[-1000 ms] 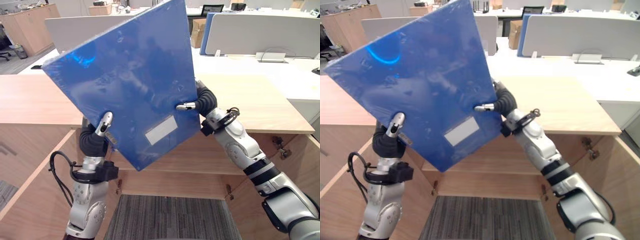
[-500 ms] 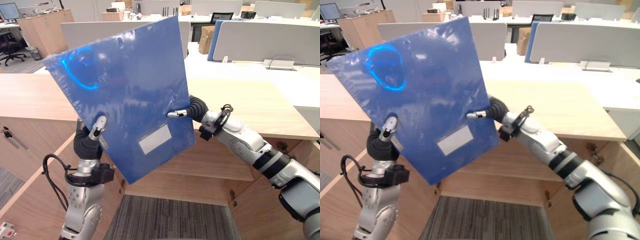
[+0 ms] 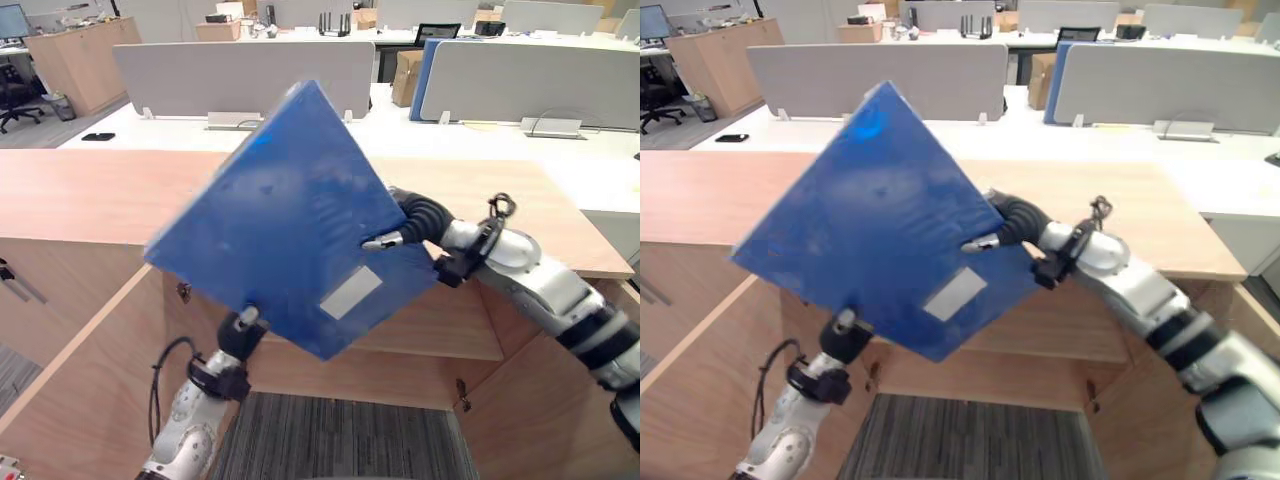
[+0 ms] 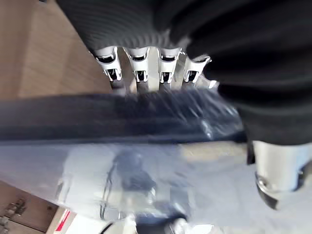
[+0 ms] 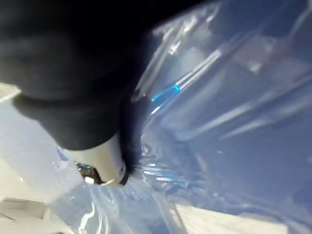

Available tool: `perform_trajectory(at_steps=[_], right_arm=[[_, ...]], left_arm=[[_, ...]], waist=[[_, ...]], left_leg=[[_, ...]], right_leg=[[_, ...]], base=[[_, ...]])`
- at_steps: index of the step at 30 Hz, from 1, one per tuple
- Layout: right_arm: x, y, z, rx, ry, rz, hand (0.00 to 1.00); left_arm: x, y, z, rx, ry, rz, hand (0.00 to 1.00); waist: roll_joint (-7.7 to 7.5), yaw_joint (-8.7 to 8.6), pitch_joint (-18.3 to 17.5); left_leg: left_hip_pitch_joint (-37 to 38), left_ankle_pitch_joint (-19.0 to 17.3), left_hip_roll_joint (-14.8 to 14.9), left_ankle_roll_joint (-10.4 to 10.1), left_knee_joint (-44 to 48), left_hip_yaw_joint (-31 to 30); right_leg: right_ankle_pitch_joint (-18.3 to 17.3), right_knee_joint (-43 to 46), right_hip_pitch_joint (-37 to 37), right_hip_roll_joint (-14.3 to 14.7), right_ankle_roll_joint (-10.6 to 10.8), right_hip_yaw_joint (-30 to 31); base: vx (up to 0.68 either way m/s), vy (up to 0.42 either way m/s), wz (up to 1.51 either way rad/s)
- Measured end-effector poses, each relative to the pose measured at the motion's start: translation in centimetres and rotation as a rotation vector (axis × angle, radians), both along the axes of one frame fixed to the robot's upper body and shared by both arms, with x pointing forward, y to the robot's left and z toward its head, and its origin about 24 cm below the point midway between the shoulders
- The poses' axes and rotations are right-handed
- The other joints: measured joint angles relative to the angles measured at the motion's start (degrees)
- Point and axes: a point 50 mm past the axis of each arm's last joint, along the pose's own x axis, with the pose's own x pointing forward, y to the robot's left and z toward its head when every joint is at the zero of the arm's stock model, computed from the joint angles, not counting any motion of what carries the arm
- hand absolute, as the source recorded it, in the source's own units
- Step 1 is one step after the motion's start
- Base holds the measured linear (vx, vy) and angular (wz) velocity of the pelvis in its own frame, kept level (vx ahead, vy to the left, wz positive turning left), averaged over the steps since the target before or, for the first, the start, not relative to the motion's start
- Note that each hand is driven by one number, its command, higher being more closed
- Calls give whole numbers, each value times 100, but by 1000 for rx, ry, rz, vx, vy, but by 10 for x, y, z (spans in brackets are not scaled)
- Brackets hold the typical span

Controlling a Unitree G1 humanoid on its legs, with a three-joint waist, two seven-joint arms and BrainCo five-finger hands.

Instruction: Walk over to the cabinet, pick up the folder, carry it to the office cabinet, place the folder inside the office cabinet, then close the office cabinet door

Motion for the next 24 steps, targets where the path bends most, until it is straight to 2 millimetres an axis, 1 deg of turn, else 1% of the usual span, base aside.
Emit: perform_trajectory(at_steps=[1, 2, 3, 4, 5, 6, 7, 8, 9, 10, 11, 12, 13, 14, 15, 16, 17, 18, 20, 21, 22, 23, 24], right_arm=[[-7, -7, 14, 76, -75, -5, 100], [-13, -10, 29, 111, -165, -21, 100], [-16, -13, 39, 139, -229, -40, 100], [-27, -24, 63, 167, -408, -113, 100], [-32, -30, 72, 175, -476, -149, 100], [-41, -39, 85, 179, -593, -224, 100], [-49, -43, 90, 153, -690, -298, 100], [-53, -43, 91, 139, -723, -322, 100], [-57, -40, 87, 84, -782, -364, 100], [-59, -35, 82, 38, -803, -376, 100], [-62, -29, 71, -31, -801, -377, 100], [-62, -27, 64, -51, -786, -371, 100], [-60, -19, 46, -79, -727, -345, 100], [-60, -15, 37, -97, -692, -325, 100], [-59, -12, 30, -111, -667, -309, 100], [-60, -8, 18, -141, -624, -283, 100], [-60, -6, 13, -155, -605, -272, 100], [-59, -3, 2, -178, -563, -252, 100], [-58, 0, -15, -237, -504, -235, 100], [-55, 0, -30, -292, -460, -237, 100], [-54, -5, -48, -360, -404, -253, 100], [-53, -8, -57, -401, -375, -262, 100], [-51, -14, -75, -489, -315, -264, 100]], left_arm=[[-6, 3, -23, 19, 111, 26, 0], [-11, 8, -39, 44, 194, 44, 0], [-16, 11, -49, 55, 244, 55, 0], [-28, 17, -66, 73, 334, 82, 0], [-32, 18, -71, 80, 359, 91, 0], [-38, 21, -81, 90, 411, 103, 0], [-45, 24, -90, 106, 463, 110, 0], [-49, 26, -95, 118, 489, 110, 0], [-58, 30, -105, 145, 551, 107, 0], [-65, 33, -113, 170, 598, 102, 0], [-79, 38, -126, 216, 683, 97, 0], [-85, 41, -132, 230, 720, 101, 0], [-103, 48, -144, 264, 817, 115, 0], [-114, 52, -150, 303, 868, 109, 0], [-121, 55, -154, 342, 901, 100, 0], [-133, 60, -159, 405, 959, 84, 0], [-139, 62, -161, 428, 981, 83, 0], [-147, 66, -163, 464, 1015, 83, 0], [-158, 73, -166, 515, 1061, 87, 0], [-165, 76, -168, 536, 1093, 98, 0], [-169, 79, -168, 558, 1115, 104, 0], [-171, 81, -169, 568, 1125, 105, 0], [-175, 82, -170, 587, 1143, 102, 0]], waist=[[5, -73, 4], [1, -145, 22], [0, -197, 22], [-1, -299, 22], [-1, -320, 22], [-4, -355, 24], [-5, -393, 24], [-5, -415, 23], [-10, -455, 23], [-16, -455, 23], [-31, -491, 31], [-40, -513, 37], [-53, -550, 42], [-62, -550, 49], [-76, -549, 58], [-88, -559, 66], [-89, -554, 66], [-98, -550, 72], [-141, -542, 100], [-177, -540, 123], [-215, -537, 139], [-229, -539, 147], [-242, -537, 156]], left_leg=[[-47, 0, 6, 0, -1, 8], [-50, -1, 14, -1, -1, 27], [-47, -9, 15, -9, -1, 39], [-36, -33, 18, -18, -1, 67], [-37, -39, 19, -17, -2, 81], [-40, -47, 23, -15, -2, 103], [-39, -55, 26, -15, -3, 123], [-38, -58, 29, -15, -3, 134], [-33, -69, 31, -15, -3, 199], [-29, -80, 40, -15, -3, 260], [-31, -85, 53, -15, -4, 299], [-31, -86, 54, -15, -4, 305], [-31, -96, 60, -23, -4, 349], [-33, -98, 62, -25, -3, 375], [-33, -100, 63, -27, -3, 386], [-31, -105, 66, -31, -3, 394], [-30, -109, 68, -33, -2, 397], [-28, -115, 72, -33, -2, 400], [-16, -126, 83, -44, -1, 425], [-5, -141, 83, -51, 12, 454], [-5, -174, 82, -57, 56, 465], [-7, -195, 85, -64, 86, 472], [-23, -248, 93, -80, 157, 519]], right_leg=[[0, 0, -53, 1, 0, 8], [1, 1, -67, 11, 0, 25], [0, 1, -68, 20, 0, 34], [0, -1, -70, 37, 0, 65], [0, -3, -77, 39, 1, 84], [-1, -2, -92, 42, 1, 102], [-2, -2, -101, 51, 2, 120], [-2, -2, -106, 54, 2, 131], [-2, 1, -148, 75, 2, 194], [-2, 3, -157, 79, 2, 266], [-1, 8, -172, 77, 1, 290], [-1, 10, -201, 81, 1, 294], [-1, 18, -226, 91, 1, 342], [1, 17, -242, 96, 1, 376], [3, 17, -247, 105, 0, 401], [6, 15, -249, 127, -3, 409], [8, 15, -249, 129, -5, 411], [13, 14, -250, 135, -9, 414], [17, 14, -251, 149, -13, 435], [22, 15, -246, 164, -19, 438], [23, 15, -231, 172, -20, 442], [23, 15, -225, 174, -20, 446], [23, 14, -226, 179, -20, 487]], base=[[39, 17, -6], [31, 8, -7], [35, 9, -11], [35, 10, -10], [38, 13, -12], [25, 10, -10], [21, 9, -10], [8, 4, -15], [-2, 7, -23], [1, 9, -29], [1, 10, -20], [1, 12, -16], [-2, 12, -13], [6, 14, -14], [22, 5, -8], [22, 3, -4], [0, 0, 0], [0, 0, 0], [20, 8, -7], [17, 7, -11], [19, 9, -9], [21, 14, -11], [26, 14, -15]])
